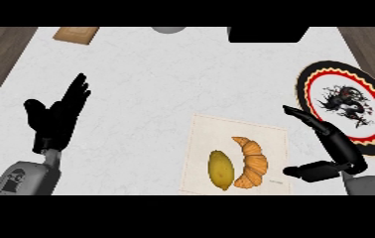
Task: Pick the croissant from the placemat and place it in the plate
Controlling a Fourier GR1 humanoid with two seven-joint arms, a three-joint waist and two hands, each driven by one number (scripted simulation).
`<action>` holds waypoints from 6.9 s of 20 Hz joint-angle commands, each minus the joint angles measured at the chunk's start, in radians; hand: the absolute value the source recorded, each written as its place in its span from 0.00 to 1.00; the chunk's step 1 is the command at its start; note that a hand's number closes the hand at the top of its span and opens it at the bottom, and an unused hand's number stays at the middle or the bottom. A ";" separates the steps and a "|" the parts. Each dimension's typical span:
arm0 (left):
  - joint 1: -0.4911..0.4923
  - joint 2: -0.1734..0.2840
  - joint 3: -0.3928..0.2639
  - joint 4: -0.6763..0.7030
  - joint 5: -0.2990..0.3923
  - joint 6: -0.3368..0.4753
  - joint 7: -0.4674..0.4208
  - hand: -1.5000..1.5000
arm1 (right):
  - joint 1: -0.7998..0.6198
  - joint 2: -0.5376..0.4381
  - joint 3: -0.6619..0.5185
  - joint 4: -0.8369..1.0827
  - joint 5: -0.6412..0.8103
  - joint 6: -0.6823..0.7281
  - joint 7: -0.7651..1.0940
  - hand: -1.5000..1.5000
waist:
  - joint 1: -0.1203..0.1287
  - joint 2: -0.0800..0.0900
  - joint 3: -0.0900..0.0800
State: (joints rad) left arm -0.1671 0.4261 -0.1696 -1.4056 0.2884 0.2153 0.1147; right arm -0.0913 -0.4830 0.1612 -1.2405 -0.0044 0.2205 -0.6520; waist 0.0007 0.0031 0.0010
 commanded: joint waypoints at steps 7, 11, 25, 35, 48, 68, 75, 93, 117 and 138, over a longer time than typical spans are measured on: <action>-0.021 -0.044 0.045 0.022 -0.036 -0.035 0.025 0.50 | 0.028 -0.019 0.058 -0.129 0.218 -0.037 0.098 0.00 | -0.005 -0.004 -0.001; 0.052 -0.049 0.030 -0.034 -0.063 -0.030 0.013 0.50 | -0.001 -0.055 0.087 -0.157 0.263 0.035 0.225 0.00 | 0.002 -0.005 -0.001; 0.019 -0.062 0.115 0.052 -0.058 -0.132 -0.033 0.50 | -0.053 -0.032 0.198 -0.159 0.585 0.060 0.425 0.00 | 0.004 -0.002 -0.001; -0.028 -0.146 0.138 0.061 -0.167 -0.109 0.004 0.50 | 0.017 0.064 0.195 -0.244 0.698 0.149 0.501 0.00 | -0.003 -0.003 -0.001; 0.075 -0.156 0.170 -0.131 -0.209 -0.159 0.090 0.50 | -0.126 0.199 0.185 -0.078 0.875 0.174 0.530 0.00 | 0.004 -0.004 -0.001; -0.076 -0.188 0.236 0.048 -0.226 -0.172 0.072 0.50 | -0.082 0.335 0.133 -0.105 0.974 0.007 0.570 1.00 | -0.009 -0.001 -0.001; 0.016 -0.178 0.219 0.001 -0.228 -0.204 0.035 0.50 | -0.302 0.478 -0.048 -0.085 1.091 -0.183 1.003 1.00 | 0.015 -0.004 -0.002; 0.020 -0.192 0.234 -0.009 -0.236 -0.203 0.042 0.50 | -0.344 0.371 -0.337 -0.281 1.106 -0.519 1.161 1.00 | -0.001 -0.003 -0.001; 0.037 -0.211 0.242 -0.059 -0.264 -0.212 0.062 0.50 | -0.350 -0.007 -0.630 0.458 0.688 -0.398 0.554 0.00 | 0.009 -0.002 0.000; -0.012 -0.206 0.286 0.024 -0.244 -0.229 0.055 0.50 | -0.266 0.078 -0.835 0.092 0.091 -0.069 0.549 0.00 | -0.010 -0.005 -0.001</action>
State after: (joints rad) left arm -0.1636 0.2145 0.1010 -1.4138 0.0365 -0.0020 0.1795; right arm -0.3993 -0.3969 -0.6453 -1.1079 0.1882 0.0581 -0.1490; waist -0.0123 -0.0054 -0.0005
